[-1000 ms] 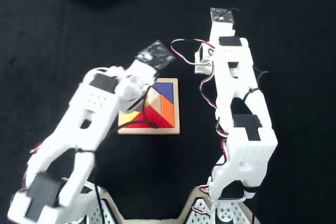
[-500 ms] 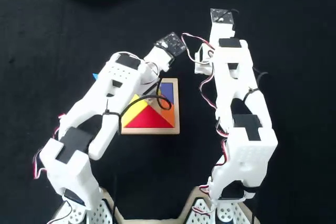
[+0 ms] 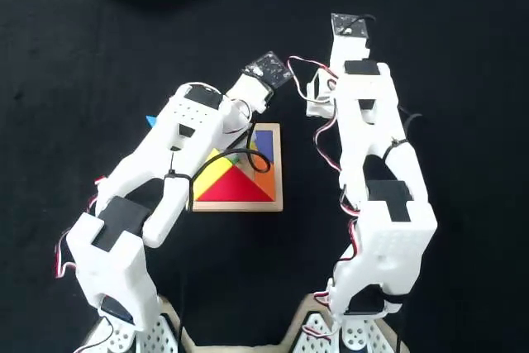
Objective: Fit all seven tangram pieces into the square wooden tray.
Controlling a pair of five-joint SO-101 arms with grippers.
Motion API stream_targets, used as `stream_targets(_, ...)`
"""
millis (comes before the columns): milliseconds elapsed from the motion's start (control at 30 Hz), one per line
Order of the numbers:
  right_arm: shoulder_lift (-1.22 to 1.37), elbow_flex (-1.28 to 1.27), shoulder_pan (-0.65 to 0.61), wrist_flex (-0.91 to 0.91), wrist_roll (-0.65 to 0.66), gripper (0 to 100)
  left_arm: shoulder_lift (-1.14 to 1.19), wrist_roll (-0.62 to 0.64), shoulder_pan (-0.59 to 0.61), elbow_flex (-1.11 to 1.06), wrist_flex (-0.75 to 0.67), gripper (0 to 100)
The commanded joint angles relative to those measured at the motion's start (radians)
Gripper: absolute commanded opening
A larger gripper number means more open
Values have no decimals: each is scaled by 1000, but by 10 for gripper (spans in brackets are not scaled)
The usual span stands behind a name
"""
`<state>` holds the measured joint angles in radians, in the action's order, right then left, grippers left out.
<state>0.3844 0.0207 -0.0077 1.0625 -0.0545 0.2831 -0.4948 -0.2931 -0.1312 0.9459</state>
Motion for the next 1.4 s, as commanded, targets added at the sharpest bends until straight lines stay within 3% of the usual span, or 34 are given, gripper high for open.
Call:
stream_targets(0, -54, 5, 17, -12, 11, 11, -49, 2, 108, 74, -9, 289)
stream_targets(300, -54, 5, 15, -12, 11, 11, -83, -12, 435, 119, -23, 288)
stream_targets(367, -54, 5, 15, -14, 11, 11, -64, -115, 446, 110, -18, 288)
stream_targets(567, -54, 10, 15, -14, 11, 11, 17, -631, 420, 200, 153, 289)
stream_targets(800, -53, 7, 12, -14, 11, 11, 203, -918, 409, 455, 336, 290)
stream_targets(1167, -8, 16, -28, -12, 29, 11, 520, -980, 387, 774, 347, 289)
stream_targets(1367, 24, 51, -28, -6, 58, 11, 589, -990, 384, 881, 428, 288)
